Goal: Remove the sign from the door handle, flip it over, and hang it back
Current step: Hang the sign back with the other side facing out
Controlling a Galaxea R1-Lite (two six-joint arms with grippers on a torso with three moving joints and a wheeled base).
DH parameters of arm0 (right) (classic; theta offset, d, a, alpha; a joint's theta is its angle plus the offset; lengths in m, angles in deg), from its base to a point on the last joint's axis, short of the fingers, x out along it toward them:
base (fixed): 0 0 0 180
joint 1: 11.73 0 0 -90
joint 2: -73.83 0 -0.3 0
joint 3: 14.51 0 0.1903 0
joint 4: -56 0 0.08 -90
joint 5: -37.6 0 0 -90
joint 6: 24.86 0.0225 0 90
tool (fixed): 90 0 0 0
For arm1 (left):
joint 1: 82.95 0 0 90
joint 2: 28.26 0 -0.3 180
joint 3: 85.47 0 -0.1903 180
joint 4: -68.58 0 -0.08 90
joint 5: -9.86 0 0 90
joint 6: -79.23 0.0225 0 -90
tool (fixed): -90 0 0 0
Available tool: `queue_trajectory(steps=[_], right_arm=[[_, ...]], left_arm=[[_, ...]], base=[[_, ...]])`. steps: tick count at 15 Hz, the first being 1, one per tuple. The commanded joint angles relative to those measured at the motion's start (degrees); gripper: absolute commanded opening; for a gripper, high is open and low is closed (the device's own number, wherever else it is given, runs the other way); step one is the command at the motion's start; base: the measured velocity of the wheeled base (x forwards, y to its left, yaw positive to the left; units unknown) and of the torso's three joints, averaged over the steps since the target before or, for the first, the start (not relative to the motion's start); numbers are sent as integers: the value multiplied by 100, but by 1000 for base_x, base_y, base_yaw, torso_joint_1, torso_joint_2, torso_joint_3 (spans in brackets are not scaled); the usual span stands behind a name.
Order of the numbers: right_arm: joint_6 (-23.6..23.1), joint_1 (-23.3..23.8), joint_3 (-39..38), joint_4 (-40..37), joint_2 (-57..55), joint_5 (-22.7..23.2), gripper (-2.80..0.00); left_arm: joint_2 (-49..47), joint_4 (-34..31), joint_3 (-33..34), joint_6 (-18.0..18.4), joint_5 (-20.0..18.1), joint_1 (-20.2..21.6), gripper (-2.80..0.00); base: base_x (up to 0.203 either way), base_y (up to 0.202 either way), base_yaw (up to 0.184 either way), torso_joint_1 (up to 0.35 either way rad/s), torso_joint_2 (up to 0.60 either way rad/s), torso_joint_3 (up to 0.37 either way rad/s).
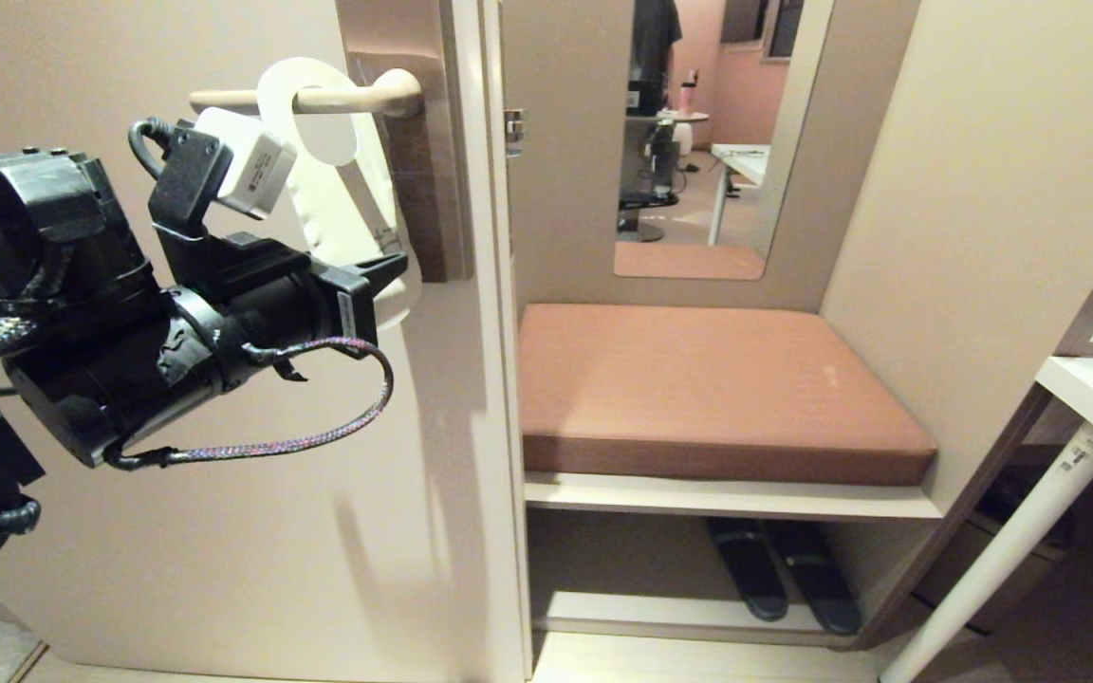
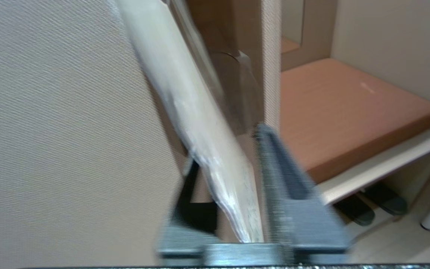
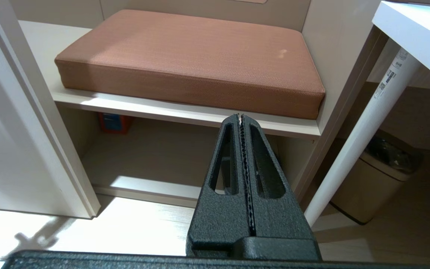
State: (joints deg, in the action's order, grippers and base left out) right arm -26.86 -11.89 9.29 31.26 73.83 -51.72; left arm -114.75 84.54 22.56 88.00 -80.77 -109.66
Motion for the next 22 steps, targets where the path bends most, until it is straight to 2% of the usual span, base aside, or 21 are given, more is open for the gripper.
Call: queue_trajectory(steps=[1,7,10,15,22], right_arm=[[-2,-2,0,-3,0,2,-280],[-2,-2,0,-3,0,2,-280],[-2,-2,0,-3,0,2,-280],[-2,-2,0,-3,0,2,-280],[-2,-2,0,-3,0,11,-280]], left_arm=[[1,31,75,-5,-7,-10,0],[109,200,224,-157,-23,-14,0],[388,222,573,-153,-28,-112,0],[1130,216,1269,-92,-16,-50,0],[2170,198,1906,-95,-41,621,0]], base=[[0,0,0,0,0,0],[0,0,0,0,0,0],[0,0,0,0,0,0],[0,0,0,0,0,0],[0,0,0,0,0,0]])
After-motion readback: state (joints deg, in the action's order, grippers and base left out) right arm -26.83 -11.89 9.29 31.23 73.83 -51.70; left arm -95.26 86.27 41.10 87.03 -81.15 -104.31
